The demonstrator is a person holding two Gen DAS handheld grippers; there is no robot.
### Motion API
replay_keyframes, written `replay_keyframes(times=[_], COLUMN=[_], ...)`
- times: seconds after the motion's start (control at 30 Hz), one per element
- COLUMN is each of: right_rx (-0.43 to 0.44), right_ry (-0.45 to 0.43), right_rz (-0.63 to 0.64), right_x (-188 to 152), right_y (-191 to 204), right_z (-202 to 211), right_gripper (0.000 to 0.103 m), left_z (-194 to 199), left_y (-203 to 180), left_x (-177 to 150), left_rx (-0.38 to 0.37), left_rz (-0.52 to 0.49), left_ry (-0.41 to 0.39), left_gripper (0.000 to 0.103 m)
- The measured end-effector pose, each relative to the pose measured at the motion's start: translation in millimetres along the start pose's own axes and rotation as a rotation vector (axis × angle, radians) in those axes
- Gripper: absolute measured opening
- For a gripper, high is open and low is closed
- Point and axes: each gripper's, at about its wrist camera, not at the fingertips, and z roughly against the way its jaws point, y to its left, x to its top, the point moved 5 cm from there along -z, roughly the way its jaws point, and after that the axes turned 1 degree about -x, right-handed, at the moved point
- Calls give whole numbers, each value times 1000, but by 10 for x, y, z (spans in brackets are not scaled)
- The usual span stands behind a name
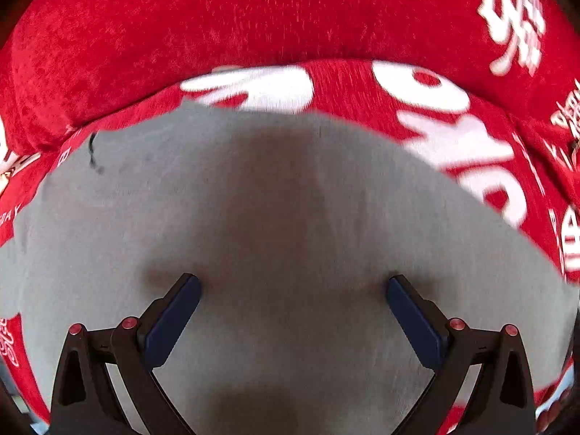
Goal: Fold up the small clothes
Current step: 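Grasp the grey sleeve cuff with the right gripper and lift it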
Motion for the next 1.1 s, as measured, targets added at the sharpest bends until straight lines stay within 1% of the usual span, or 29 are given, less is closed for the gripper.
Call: replay_keyframes(times=[0.1, 0.13, 0.17, 0.23, 0.27, 0.3, 0.37, 0.43, 0.5, 0.57, 0.6, 0.63, 0.67, 0.7, 0.8, 0.87, 0.93, 1.0, 1.03, 1.07, 1.1], right_rx=[14, 10, 11, 12, -9, -29, -13, 11, -3, 8, 3, 7, 36, 45, 27, 22, -9, -21, -20, -17, -15], right_ry=[22, 17, 14, -3, -7, -4, 23, 47, 35, 31, 22, 19, 9, -8, -110, -140, -148, -156, -167, -182, -199], right_rz=[-8, -15, -23, -42, -38, -25, -31, -73, -112, -134, -126, -120, -130, -135, -93, -80, -47, -29, -22, -10, 8], right_x=[20, 13, 4, -33, -53, -73, -103, -134, -150, -156, -144, -127, -102, -80, 25, 72, 94, 109, 122, 136, 157], right_y=[-33, -70, -104, -171, -190, -201, -215, -262, -345, -417, -449, -460, -475, -485, -431, -371, -295, -227, -181, -134, -65], right_z=[35, 65, 85, 140, 156, 155, 131, 145, 168, 137, 129, 129, 154, 198, 411, 488, 505, 535, 581, 638, 704], right_gripper=[20, 25, 32, 61, 65, 66, 66, 66, 66, 63, 45, 16, 9, 8, 7, 7, 7, 7, 7, 7, 7], left_z=[-46, -35, -26, 8, 23, 32, 52, 66, 73, 59, 65, 62, 52, 42, -12, -37, -18, 26, 71, 127, 200], left_y=[9, -2, -14, -27, -22, -16, -5, -6, 8, 0, -32, -30, -49, -46, -71, -131, -192, -202, -166, -111, -21], left_x=[80, 62, 39, -44, -88, -112, -149, -178, -197, -143, -123, -111, -95, -79, 13, 70, 74, 45, 11, -24, -85], left_rx=[8, 13, 15, 13, 8, 3, -4, -4, -6, -10, -11, -13, -13, -11, 11, 31, 57, 40, 29, 21, 16], left_rz=[45, 39, 26, -5, -11, -10, -5, -7, -5, -2, 1, 5, 10, 10, 16, 14, -6, -21, -13, 6, 46], left_ry=[17, 6, -7, -48, -63, -68, -71, -67, -60, -55, -53, -52, -51, -53, -68, -70, -75, -54, -45, -57, -90], left_gripper=[103, 103, 103, 103, 103, 103, 103, 103, 103, 103, 103, 103, 103, 103, 103, 103, 103, 103, 103, 103, 103])
